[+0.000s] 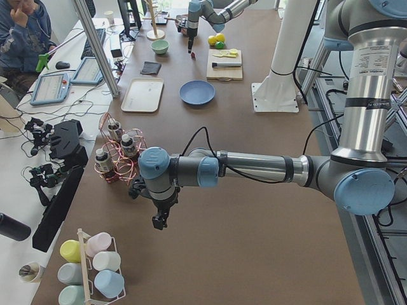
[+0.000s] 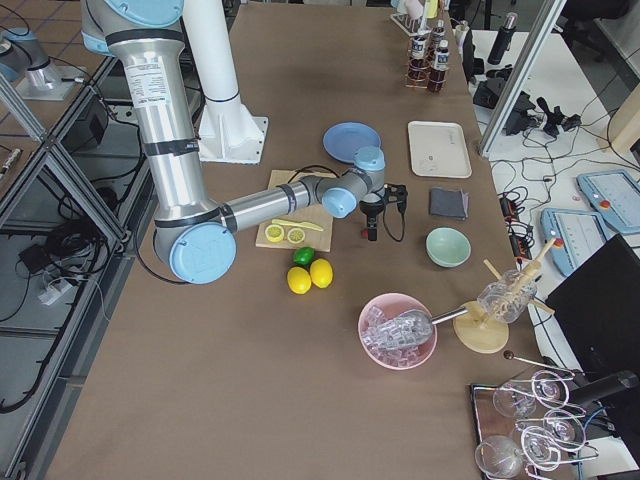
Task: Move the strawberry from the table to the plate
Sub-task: 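Lower the open right gripper over the red strawberry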
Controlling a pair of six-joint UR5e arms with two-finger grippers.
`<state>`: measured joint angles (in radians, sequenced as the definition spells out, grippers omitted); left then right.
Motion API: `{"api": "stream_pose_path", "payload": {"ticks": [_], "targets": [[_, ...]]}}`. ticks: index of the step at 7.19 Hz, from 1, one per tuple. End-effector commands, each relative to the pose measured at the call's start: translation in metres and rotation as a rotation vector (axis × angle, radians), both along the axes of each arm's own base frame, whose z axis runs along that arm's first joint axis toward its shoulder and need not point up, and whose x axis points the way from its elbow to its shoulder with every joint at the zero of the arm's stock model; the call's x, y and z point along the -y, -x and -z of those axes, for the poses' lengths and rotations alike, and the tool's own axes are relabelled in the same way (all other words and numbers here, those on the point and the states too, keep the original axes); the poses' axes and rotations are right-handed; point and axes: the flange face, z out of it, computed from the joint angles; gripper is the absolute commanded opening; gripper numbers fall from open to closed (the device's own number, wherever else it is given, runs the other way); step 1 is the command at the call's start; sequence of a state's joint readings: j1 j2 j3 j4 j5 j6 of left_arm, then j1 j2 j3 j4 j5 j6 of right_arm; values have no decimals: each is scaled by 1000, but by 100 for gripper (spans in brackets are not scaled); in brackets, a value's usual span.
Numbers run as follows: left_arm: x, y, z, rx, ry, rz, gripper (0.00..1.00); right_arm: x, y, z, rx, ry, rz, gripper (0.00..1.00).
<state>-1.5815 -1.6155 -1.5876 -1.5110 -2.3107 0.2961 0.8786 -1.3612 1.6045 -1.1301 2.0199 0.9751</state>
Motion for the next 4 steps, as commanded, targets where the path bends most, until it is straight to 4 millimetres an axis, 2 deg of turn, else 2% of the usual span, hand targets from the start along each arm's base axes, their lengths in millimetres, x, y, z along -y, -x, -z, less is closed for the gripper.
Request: {"api": "stream_pose_path", "payload": {"ticks": [1, 2, 4], "targets": [[-1, 0, -2, 4, 3, 0, 100, -6, 8, -4, 2, 29, -12, 98], [-2, 1, -3, 16, 3, 0, 100, -9, 6, -9, 0, 42, -17, 97], [-1, 3, -4, 43, 2, 0, 100, -11, 11, -7, 4, 67, -44, 86]]}}
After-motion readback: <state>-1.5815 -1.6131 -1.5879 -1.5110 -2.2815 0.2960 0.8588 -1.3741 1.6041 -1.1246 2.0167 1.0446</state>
